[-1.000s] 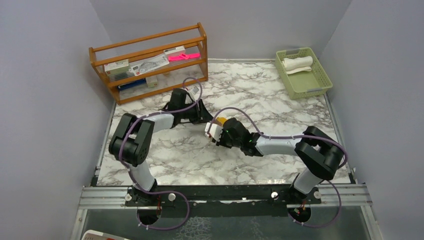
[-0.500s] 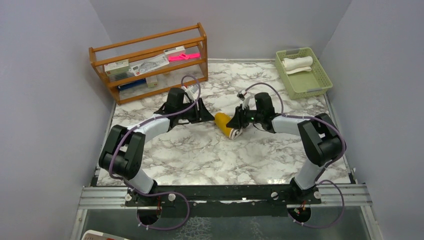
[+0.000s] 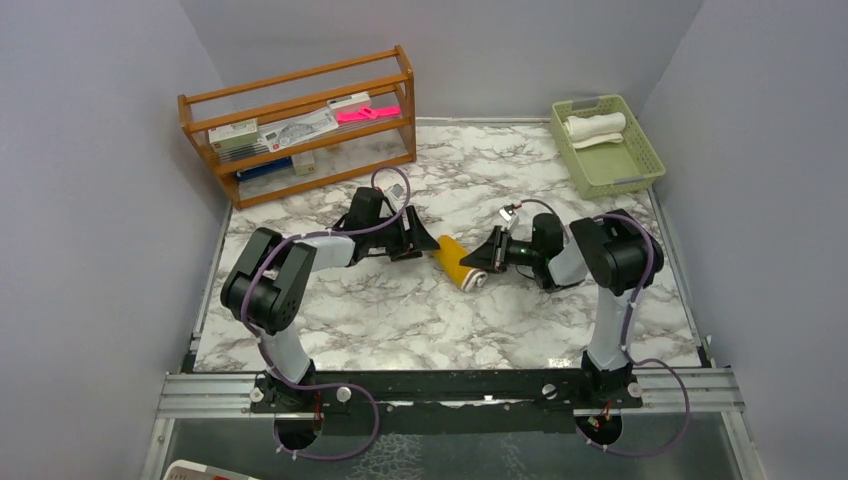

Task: Roll the towels
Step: Pick up the towel at the center of the board.

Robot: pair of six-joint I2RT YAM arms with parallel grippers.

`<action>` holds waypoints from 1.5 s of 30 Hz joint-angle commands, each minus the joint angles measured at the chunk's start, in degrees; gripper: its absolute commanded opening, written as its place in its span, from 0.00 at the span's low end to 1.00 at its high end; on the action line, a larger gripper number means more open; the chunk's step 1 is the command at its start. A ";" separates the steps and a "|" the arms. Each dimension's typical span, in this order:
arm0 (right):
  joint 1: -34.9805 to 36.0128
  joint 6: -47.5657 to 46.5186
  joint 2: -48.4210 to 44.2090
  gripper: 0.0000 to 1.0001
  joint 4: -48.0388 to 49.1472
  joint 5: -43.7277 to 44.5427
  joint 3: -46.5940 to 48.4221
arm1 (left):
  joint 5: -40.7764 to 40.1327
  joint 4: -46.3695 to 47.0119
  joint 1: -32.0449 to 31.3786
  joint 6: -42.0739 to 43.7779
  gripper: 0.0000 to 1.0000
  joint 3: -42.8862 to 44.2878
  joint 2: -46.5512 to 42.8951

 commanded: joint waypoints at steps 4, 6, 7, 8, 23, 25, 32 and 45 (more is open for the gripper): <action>-1.00 21.16 7.70 0.20 26.72 -2.05 -4.19 | -1.81 7.98 -2.09 -5.96 0.68 -0.46 4.33; -1.00 21.89 7.90 0.20 27.25 -1.77 -4.43 | -1.41 10.91 -2.52 -7.57 0.68 -1.02 5.70; -1.01 22.09 7.95 0.20 27.55 -1.66 -4.45 | -1.21 12.48 -2.73 -8.48 0.68 -1.41 6.33; -1.00 22.26 7.94 0.20 27.73 -1.65 -4.42 | -1.15 14.13 -2.95 -9.32 0.68 -1.72 6.86; -1.00 33.42 15.35 0.18 42.15 0.90 -7.46 | -5.79 33.52 -5.00 -18.65 0.68 -6.28 12.19; -1.04 32.73 14.99 0.17 41.13 1.76 -8.08 | -5.91 36.10 -5.21 -20.41 0.68 -6.72 12.92; -1.01 31.28 14.41 0.17 38.35 2.31 -8.15 | -6.19 41.14 -6.67 -22.71 0.67 -7.26 16.63; -1.00 8.52 -1.44 0.64 9.38 1.02 -3.09 | -8.82 35.53 -6.14 -15.67 0.22 -5.50 12.45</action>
